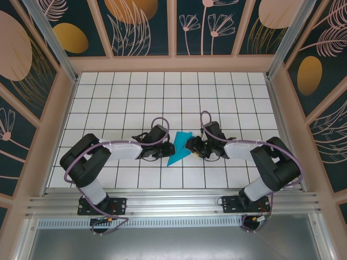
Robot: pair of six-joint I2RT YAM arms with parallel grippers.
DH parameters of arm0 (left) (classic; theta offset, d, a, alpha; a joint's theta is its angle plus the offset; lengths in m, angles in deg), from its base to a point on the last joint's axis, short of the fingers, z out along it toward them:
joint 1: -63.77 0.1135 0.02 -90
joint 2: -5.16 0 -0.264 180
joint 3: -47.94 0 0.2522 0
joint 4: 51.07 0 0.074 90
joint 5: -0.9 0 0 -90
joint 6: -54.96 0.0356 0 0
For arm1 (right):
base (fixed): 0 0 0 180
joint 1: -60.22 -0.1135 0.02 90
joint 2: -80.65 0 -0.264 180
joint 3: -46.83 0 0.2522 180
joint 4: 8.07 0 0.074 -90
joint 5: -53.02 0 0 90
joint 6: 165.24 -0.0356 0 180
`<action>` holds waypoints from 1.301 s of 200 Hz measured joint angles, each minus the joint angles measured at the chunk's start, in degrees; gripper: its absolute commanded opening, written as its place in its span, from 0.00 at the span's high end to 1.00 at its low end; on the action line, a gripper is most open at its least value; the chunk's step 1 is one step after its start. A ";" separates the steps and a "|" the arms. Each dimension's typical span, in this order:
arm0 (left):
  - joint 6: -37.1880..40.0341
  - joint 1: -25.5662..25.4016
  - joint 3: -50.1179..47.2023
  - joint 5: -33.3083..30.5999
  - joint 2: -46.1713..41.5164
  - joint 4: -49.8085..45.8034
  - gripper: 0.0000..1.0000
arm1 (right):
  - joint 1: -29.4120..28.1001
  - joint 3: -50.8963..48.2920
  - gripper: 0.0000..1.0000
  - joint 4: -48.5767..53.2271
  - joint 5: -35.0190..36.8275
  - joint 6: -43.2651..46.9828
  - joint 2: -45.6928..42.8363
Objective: Fold a paper plane with a square sheet of paper (pick it up from the middle)
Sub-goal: Fourth fold the wing at the center of the table.
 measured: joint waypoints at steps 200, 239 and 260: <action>-0.63 0.42 -0.31 1.49 0.37 1.31 0.72 | -0.09 0.98 0.49 -3.80 -1.62 -0.70 1.11; -1.68 0.52 -0.92 1.88 0.35 2.58 0.72 | 0.33 0.98 0.50 -2.80 -1.29 0.48 1.11; -2.19 0.68 -1.20 2.19 0.35 3.08 0.72 | 0.33 1.01 0.50 -2.82 -1.29 0.85 1.14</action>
